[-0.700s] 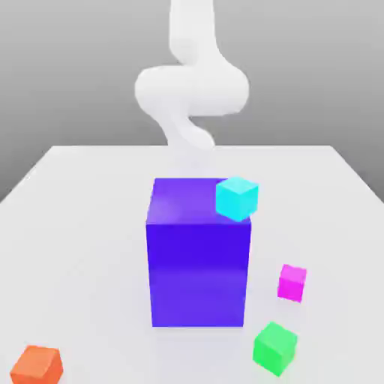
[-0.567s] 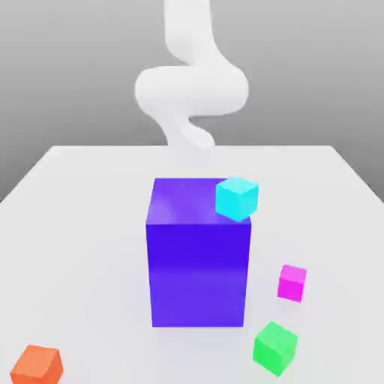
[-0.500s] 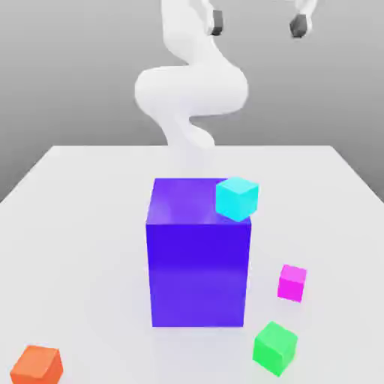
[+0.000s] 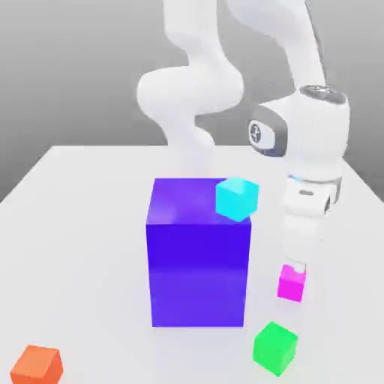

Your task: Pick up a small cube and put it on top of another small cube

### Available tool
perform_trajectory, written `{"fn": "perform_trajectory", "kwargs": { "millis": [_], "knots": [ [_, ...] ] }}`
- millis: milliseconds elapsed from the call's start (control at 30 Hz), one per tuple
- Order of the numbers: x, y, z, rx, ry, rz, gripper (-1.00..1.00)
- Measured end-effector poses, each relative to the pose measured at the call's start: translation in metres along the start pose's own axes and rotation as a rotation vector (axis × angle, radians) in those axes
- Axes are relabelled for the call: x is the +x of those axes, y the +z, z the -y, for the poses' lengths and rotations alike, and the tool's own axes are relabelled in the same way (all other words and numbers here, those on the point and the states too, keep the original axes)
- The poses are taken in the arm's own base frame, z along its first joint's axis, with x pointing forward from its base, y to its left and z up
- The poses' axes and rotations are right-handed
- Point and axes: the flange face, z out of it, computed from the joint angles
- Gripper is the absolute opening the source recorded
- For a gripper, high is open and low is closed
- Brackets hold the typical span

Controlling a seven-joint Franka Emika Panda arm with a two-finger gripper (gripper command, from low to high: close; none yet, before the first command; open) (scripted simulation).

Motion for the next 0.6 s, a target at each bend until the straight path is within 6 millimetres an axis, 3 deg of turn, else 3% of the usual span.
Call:
{"fn": "perform_trajectory", "kwargs": {
  "millis": [167,200,433,600],
  "knots": [
    [-0.003,0.045,0.001,0.000,-0.009,0.006,0.00],
    [-0.004,0.051,0.001,0.000,-0.009,0.007,-1.00],
    [-0.004,0.052,0.001,-0.001,-0.009,0.008,-1.00],
    [-0.002,0.014,0.001,-0.002,-0.010,0.007,-1.00]
  ]
}}
